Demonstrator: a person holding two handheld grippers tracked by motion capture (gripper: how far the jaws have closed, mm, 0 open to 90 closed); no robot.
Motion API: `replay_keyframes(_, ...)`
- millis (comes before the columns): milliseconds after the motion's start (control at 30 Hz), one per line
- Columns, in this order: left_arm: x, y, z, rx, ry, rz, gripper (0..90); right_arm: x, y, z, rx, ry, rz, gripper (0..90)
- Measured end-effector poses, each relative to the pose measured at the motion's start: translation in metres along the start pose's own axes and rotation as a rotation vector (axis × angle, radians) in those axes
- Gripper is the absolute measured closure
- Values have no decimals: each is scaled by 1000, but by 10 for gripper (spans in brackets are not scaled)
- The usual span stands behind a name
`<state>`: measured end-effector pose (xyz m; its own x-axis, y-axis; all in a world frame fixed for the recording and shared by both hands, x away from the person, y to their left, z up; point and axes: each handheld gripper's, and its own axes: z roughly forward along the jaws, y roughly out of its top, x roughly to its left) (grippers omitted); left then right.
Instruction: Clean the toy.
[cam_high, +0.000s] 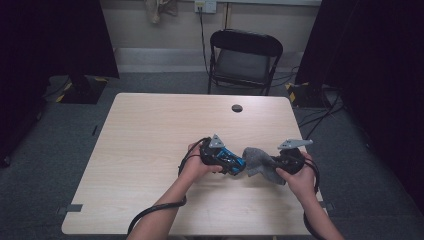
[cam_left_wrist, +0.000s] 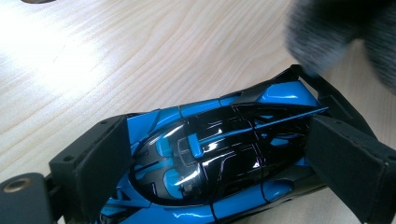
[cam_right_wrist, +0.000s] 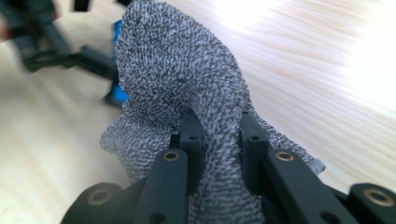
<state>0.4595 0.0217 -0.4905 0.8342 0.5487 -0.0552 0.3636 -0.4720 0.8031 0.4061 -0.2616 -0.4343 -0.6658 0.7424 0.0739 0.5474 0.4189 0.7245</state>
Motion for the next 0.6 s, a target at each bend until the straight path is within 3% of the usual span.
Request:
replay_keyframes(233,0,0,0,2,3,3,70,30,-11,2,17,96,-57,768)
replay_keyframes(367,0,1,0,6,2,4,70,43,-17,10,61,154,-72,766)
replay_keyframes(600,-1,0,0,-1,2,1,71,46,-28,35,119,158,-70,761)
